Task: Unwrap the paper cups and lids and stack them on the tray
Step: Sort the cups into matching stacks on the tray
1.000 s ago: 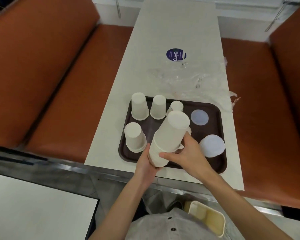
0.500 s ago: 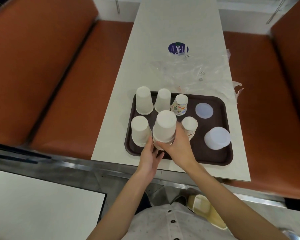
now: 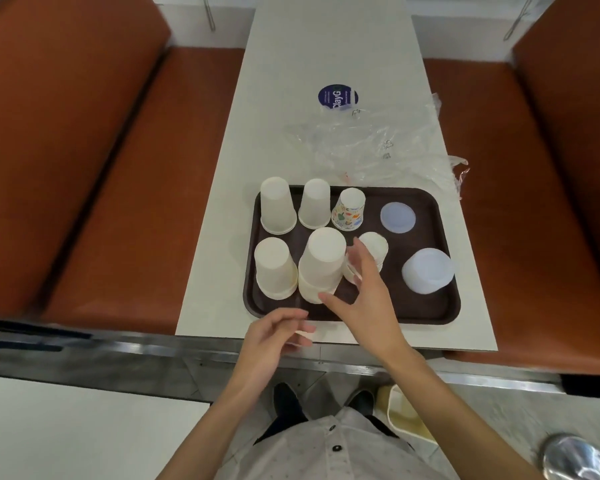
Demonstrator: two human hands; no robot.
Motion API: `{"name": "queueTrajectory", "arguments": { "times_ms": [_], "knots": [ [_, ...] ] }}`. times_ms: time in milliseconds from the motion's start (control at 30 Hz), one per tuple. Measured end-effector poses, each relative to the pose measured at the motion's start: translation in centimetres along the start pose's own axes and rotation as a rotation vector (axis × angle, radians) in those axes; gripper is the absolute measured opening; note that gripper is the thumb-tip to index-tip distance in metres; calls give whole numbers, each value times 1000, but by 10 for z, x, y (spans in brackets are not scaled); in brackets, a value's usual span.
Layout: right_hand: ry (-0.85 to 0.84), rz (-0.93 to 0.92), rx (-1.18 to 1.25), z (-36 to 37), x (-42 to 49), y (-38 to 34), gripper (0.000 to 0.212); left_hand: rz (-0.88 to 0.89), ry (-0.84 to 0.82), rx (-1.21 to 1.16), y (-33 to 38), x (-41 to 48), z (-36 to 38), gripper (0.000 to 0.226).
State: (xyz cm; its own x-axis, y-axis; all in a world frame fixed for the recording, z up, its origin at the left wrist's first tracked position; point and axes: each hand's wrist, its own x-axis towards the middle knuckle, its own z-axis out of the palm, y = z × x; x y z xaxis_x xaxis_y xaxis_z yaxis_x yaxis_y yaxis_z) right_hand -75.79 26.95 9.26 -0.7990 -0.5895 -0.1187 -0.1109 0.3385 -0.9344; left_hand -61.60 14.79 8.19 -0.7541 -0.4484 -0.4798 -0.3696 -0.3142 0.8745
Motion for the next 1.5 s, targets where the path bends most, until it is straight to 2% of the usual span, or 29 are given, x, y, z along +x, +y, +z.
{"name": "queueTrajectory", "arguments": {
  "times_ms": [100, 200, 333, 433, 567, 700, 800, 900, 1167, 1500],
  "knots": [
    [114, -35, -25, -29, -16, 5, 70, -7, -79, 86, -1, 0, 3, 26],
    [200, -38, -165, -65, -28, 14, 38, 4, -232, 181, -1, 6, 30, 28],
    [280, -13, -293, -114, -30, 35, 27, 109, -381, 285, 6, 24, 91, 29],
    [307, 25, -379, -150, -20, 57, 24, 271, -352, 345, 9, 43, 143, 29],
    [210, 68, -435, -174, 1, 87, 30, 493, -171, 501, 4, 68, 192, 52],
    [18, 3, -486, -183, 25, 108, 43, 494, -87, 651, -8, 94, 218, 81],
    [-129, -75, -558, -189, 39, 119, 51, 427, -35, 709, -22, 108, 227, 93],
    [-220, -124, -572, -191, 47, 127, 58, 379, -33, 725, -32, 118, 228, 97],
    [-276, -251, -721, -193, 52, 156, 83, 447, 17, 769, -42, 136, 226, 92],
    [-381, -359, -688, -213, 70, 160, 82, 366, -80, 601, -29, 141, 214, 96]
  ]
}}
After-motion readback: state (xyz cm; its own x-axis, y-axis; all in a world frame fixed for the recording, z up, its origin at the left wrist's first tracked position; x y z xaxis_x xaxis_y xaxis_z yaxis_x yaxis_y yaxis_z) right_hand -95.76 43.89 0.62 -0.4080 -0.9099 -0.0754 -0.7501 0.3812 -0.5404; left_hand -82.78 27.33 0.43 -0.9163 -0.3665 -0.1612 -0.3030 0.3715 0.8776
